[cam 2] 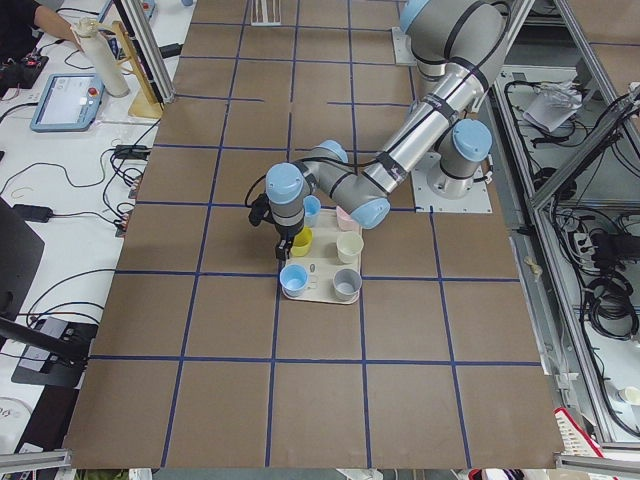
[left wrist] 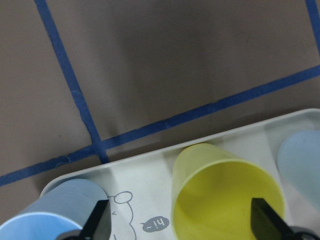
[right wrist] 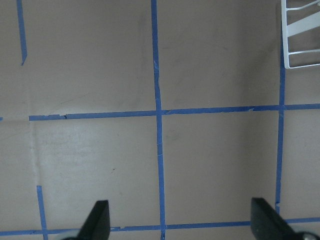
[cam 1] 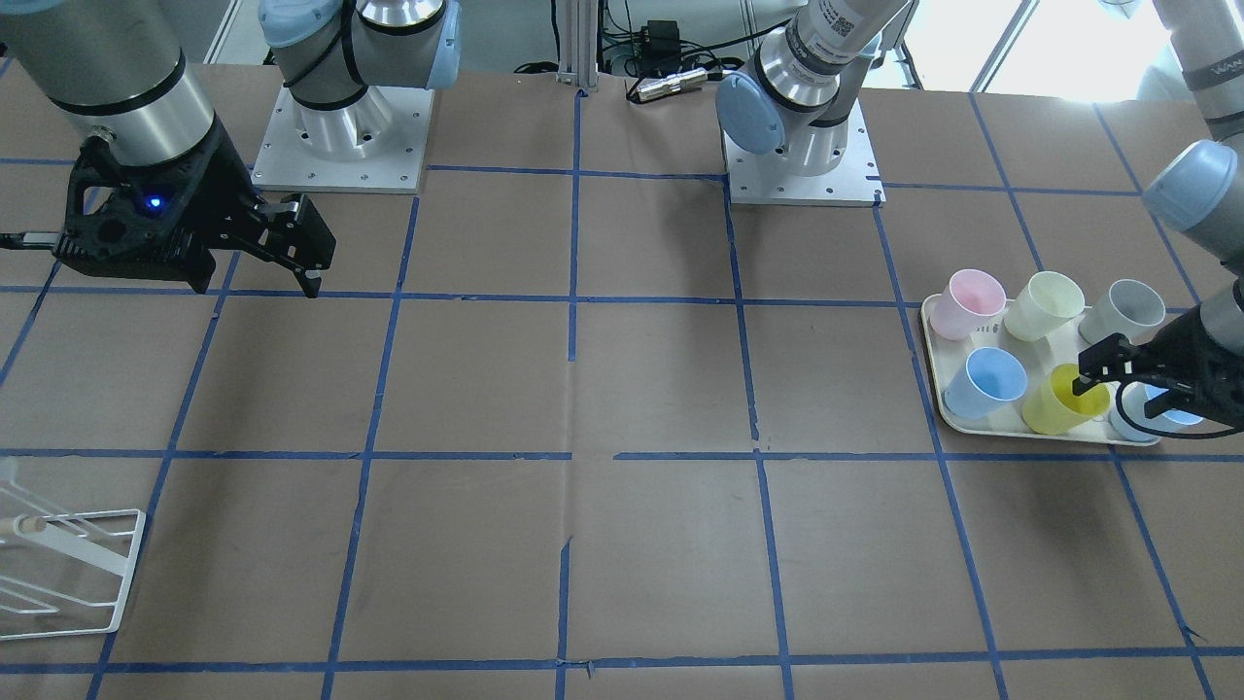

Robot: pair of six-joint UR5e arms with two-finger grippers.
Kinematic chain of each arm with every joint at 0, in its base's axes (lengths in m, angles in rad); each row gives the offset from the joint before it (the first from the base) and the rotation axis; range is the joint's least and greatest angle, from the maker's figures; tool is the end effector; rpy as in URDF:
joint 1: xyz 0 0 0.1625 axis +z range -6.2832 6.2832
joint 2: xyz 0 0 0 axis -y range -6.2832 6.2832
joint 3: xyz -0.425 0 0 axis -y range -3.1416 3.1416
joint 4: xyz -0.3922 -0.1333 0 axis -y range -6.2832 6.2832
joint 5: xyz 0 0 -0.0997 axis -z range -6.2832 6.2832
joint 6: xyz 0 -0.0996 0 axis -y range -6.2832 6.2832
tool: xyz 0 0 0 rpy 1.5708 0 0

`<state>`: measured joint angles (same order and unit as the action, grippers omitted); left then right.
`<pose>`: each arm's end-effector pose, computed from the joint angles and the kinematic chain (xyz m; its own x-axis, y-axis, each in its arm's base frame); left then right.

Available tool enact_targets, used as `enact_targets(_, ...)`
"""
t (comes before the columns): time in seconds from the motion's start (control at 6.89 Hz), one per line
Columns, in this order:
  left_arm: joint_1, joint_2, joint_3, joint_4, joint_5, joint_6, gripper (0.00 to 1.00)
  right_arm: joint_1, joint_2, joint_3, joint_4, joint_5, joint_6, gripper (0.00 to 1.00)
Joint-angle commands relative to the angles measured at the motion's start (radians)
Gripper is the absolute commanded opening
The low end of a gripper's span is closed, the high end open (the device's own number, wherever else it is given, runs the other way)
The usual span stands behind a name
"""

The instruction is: Transfer IKEA cup to right arm and place on rack

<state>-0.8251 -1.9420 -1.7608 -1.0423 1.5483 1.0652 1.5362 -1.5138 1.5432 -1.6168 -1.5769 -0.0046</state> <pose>0.2957 -0.5199 0.2470 -0.9487 0.3136 0.0395 0.3137 0.9495 -0.0038 0.1147 -0.5219 0.4774 -0.9995 0.0301 0.0062 0.0300 0.9994 -0.0166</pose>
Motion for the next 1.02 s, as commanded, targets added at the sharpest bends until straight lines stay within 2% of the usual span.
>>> enact_targets(0.0, -0.002, -0.006, -0.023, 0.027, 0.004, 0.002, 0.91, 0.001, 0.000, 0.000, 0.000, 0.000, 0.000, 1.00)
enact_targets(0.58, 0.000, -0.003, -0.036, 0.048, 0.016, 0.006, 0.67, 0.001, 0.000, 0.000, 0.000, 0.005, 0.000, 1.00)
enact_targets(0.87, -0.002, -0.005, -0.036, 0.050, 0.023, 0.009, 0.46, 0.001, 0.000, 0.000, 0.000, 0.000, 0.000, 1.00)
